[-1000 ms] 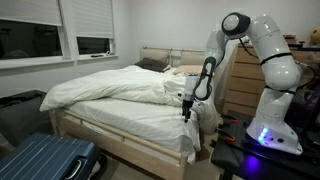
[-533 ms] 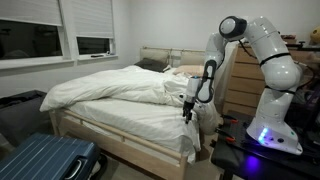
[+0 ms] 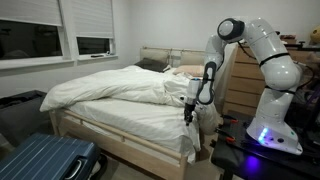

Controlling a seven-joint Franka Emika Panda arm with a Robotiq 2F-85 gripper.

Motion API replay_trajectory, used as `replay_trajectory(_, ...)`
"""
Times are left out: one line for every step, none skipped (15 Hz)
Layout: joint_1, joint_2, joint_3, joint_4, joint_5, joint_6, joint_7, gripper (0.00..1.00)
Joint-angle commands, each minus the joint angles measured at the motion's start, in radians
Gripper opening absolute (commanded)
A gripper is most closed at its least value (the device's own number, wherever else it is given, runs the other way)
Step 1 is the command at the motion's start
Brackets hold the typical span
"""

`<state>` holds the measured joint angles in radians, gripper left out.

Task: Straighten the bottom right corner of the bedsheet

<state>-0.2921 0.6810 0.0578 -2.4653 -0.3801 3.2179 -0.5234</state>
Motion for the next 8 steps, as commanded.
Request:
replay_trajectory(-0.002,-0.002,0.0,0.003,-0.015,-0.005,0.016,0.37)
replay_trajectory(-0.004,-0.002,0.002,0.003,-0.015,-0.004,0.016,0.31)
replay_trajectory(-0.005,-0.002,0.002,0.003,-0.014,-0.004,0.017,0.22)
replay_trajectory(-0.004,-0.003,0.001,0.003,-0.015,-0.004,0.017,0.15)
replay_trajectory(-0.003,-0.003,0.0,0.003,-0.015,-0.004,0.016,0.07)
replay_trajectory(-0.001,-0.003,-0.003,0.003,-0.015,-0.002,0.016,0.01)
replay_trajectory(0.003,-0.006,-0.005,0.005,-0.014,-0.012,0.018,0.0)
replay_trajectory(0.009,-0.013,-0.007,0.005,-0.011,-0.047,0.021,0.0)
